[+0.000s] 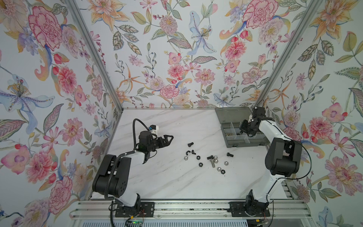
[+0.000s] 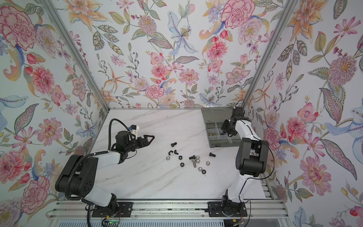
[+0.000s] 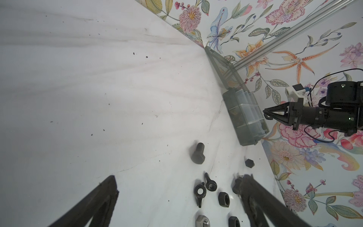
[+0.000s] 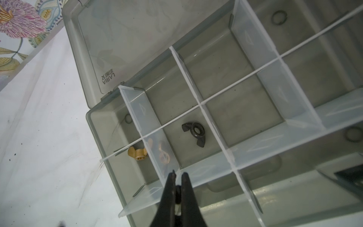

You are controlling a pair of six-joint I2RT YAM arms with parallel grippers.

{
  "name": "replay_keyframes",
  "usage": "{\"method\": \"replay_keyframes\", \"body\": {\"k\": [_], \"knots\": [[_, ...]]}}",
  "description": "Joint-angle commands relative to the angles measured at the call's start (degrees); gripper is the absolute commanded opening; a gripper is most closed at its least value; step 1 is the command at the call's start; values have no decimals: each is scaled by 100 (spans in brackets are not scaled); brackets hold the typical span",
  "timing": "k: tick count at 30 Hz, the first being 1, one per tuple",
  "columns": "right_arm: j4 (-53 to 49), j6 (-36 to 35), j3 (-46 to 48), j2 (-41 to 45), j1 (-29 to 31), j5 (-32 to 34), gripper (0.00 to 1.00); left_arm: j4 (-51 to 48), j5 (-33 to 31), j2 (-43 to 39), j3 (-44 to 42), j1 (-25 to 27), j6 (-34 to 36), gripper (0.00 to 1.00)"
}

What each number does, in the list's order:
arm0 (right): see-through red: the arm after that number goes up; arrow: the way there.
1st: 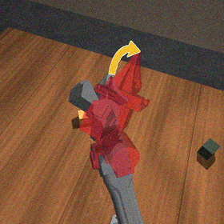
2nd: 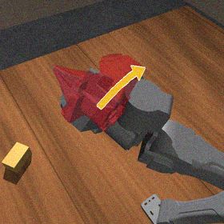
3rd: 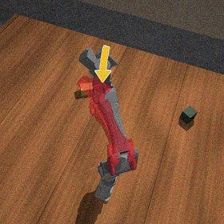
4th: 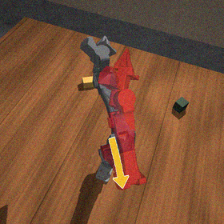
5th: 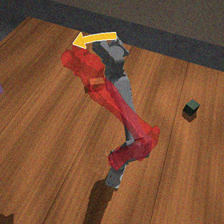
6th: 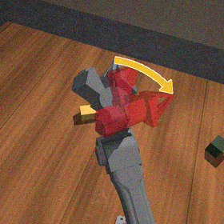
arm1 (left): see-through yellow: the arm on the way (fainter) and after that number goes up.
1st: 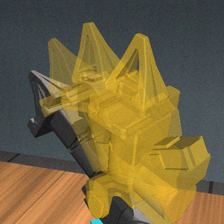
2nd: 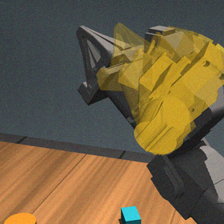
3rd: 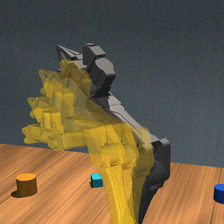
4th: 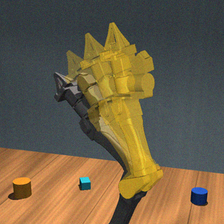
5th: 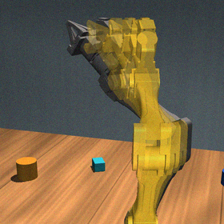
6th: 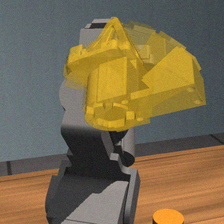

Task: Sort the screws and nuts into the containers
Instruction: 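Carry the black wing nut with the right gripper over the organizer box, then lower the black wing nut into the compartment and open the right gripper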

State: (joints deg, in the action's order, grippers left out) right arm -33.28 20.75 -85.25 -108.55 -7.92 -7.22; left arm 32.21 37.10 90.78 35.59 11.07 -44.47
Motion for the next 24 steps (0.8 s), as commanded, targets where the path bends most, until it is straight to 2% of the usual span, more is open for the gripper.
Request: {"method": "replay_keyframes", "body": {"k": [1,16,21,24], "knots": [[-48,-72,-335,-260,-15,195,0,99,-41,70,132,41,-61,99],[-49,45,-765,-910,49,221,0,-113,-80,96,197,44,98,99],[-52,39,-791,-929,56,208,18,44,-53,178,207,41,11,99],[-52,13,-800,-920,60,202,24,143,-56,227,205,42,-30,99]]}}
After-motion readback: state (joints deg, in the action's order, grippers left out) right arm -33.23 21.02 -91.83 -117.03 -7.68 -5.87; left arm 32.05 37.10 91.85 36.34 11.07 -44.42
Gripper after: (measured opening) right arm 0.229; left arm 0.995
